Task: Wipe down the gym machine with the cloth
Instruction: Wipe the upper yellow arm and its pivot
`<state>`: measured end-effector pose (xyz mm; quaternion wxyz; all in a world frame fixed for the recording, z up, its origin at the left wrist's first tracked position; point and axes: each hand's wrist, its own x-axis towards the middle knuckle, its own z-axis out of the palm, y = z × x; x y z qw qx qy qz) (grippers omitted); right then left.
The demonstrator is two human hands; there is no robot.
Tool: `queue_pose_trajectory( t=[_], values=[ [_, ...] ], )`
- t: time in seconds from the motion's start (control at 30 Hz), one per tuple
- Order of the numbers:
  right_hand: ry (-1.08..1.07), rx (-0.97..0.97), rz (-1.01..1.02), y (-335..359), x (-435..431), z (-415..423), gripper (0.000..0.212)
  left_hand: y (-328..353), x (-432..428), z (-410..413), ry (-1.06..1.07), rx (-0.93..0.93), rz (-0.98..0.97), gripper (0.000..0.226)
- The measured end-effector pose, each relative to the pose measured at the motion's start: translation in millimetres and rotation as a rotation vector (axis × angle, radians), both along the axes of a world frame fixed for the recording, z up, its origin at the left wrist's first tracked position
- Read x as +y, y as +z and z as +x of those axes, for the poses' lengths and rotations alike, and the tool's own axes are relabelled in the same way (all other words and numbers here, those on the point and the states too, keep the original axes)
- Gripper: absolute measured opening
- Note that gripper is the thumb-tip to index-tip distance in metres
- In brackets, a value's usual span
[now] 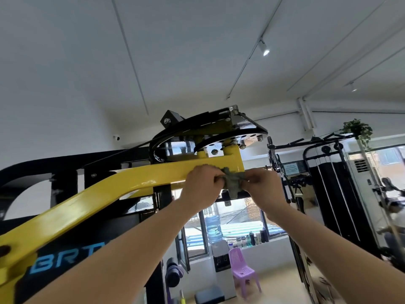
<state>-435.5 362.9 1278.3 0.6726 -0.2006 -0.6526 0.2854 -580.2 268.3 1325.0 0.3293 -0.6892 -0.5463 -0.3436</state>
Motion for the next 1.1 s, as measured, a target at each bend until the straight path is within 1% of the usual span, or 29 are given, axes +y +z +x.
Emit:
queue_pose_trajectory(
  t=[0.07, 0.1, 0.13, 0.17, 0.23, 0.3, 0.37, 0.4, 0.47, 0.53, 0.57, 0.6, 0.63, 0.67, 0.7, 0.73, 0.77, 0.8, 0.83, 0.9, 0.93, 1.03, 1.1],
  values=[
    [0.515, 0.173, -0.207, 0.1, -31.9, -1.1, 0.025, -0.6, -15.8, 5.3, -0.148, -0.328, -0.031, 0.027],
    [0.710, 0.213, -0.282, 1.4, -46.3, -2.2, 0.026, -0.1, -24.3, 6.6, -0.214, -0.461, -0.029, 0.024],
    [0.816, 0.229, -0.316, 3.5, -58.1, -3.4, 0.026, 0.7, -33.0, 6.8, -0.280, -0.571, -0.042, 0.021],
    [0.869, 0.238, -0.320, 6.7, -67.1, -5.3, 0.026, 2.3, -42.0, 6.0, -0.348, -0.647, -0.080, 0.017],
    [0.856, 0.253, -0.311, 13.7, -81.6, -9.6, 0.026, 4.4, -60.3, 0.4, -0.458, -0.714, -0.212, 0.011],
    [0.731, 0.239, -0.313, 21.4, -93.8, -14.9, 0.028, 5.7, -80.1, -9.4, -0.480, -0.701, -0.323, 0.012],
    [0.647, 0.225, -0.336, 27.4, -104.9, -21.3, 0.031, 5.5, -98.2, -20.5, -0.448, -0.670, -0.331, 0.016],
    [0.625, 0.244, -0.361, 29.9, -110.4, -25.3, 0.032, 5.8, -106.4, -26.7, -0.419, -0.653, -0.269, 0.018],
    [0.604, 0.309, -0.419, 35.9, -119.9, -33.7, 0.027, 7.7, -121.6, -38.6, -0.350, -0.581, -0.050, 0.018],
    [0.580, 0.381, -0.474, 44.7, -124.8, -45.2, 0.017, 12.7, -133.9, -49.4, -0.240, -0.465, 0.208, 0.020],
    [0.577, 0.430, -0.510, 49.0, -123.8, -51.3, 0.015, 16.9, -139.3, -54.3, -0.196, -0.398, 0.308, 0.022],
    [0.583, 0.471, -0.534, 54.3, -121.0, -57.1, 0.014, 21.9, -146.0, -57.0, -0.180, -0.334, 0.360, 0.027],
    [0.584, 0.495, -0.532, 60.3, -117.6, -64.2, 0.013, 27.4, -151.1, -59.1, -0.174, -0.278, 0.354, 0.035],
    [0.647, 0.523, -0.533, 66.2, -115.5, -70.9, 0.014, 32.5, -155.2, -61.4, -0.156, -0.223, 0.301, 0.046],
    [0.789, 0.599, -0.575, 73.0, -115.9, -76.8, 0.016, 37.9, -158.1, -63.4, -0.128, -0.159, 0.229, 0.057],
    [0.864, 0.602, -0.588, 78.7, -118.5, -83.2, 0.017, 43.1, -159.9, -65.3, -0.086, -0.100, 0.149, 0.067],
    [0.854, 0.600, -0.588, 83.1, -121.9, -90.7, 0.020, 47.6, -161.0, -66.0, -0.050, -0.054, 0.067, 0.076],
    [0.760, 0.587, -0.546, 85.6, -124.0, -96.8, 0.021, 51.5, -161.3, -66.2, -0.017, -0.030, -0.013, 0.083],
    [0.688, 0.591, -0.551, 86.6, -127.2, -101.4, 0.019, 54.3, -160.4, -66.0, 0.008, -0.020, -0.079, 0.087],
    [0.694, 0.619, -0.595, 91.6, -135.1, -107.6, 0.011, 56.3, -157.4, -62.3, 0.023, -0.021, -0.146, 0.092],
    [0.720, 0.609, -0.595, 93.5, -136.4, -110.7, 0.013, 56.0, -156.3, -59.1, 0.017, -0.025, -0.142, 0.092],
    [0.817, 0.595, -0.618, 97.6, -136.3, -110.8, 0.032, 57.7, -155.2, -50.5, -0.017, -0.036, -0.092, 0.083],
    [0.886, 0.594, -0.631, 98.1, -133.1, -105.9, 0.035, 60.7, -156.4, -46.1, -0.018, -0.049, -0.089, 0.077]
  ],
)
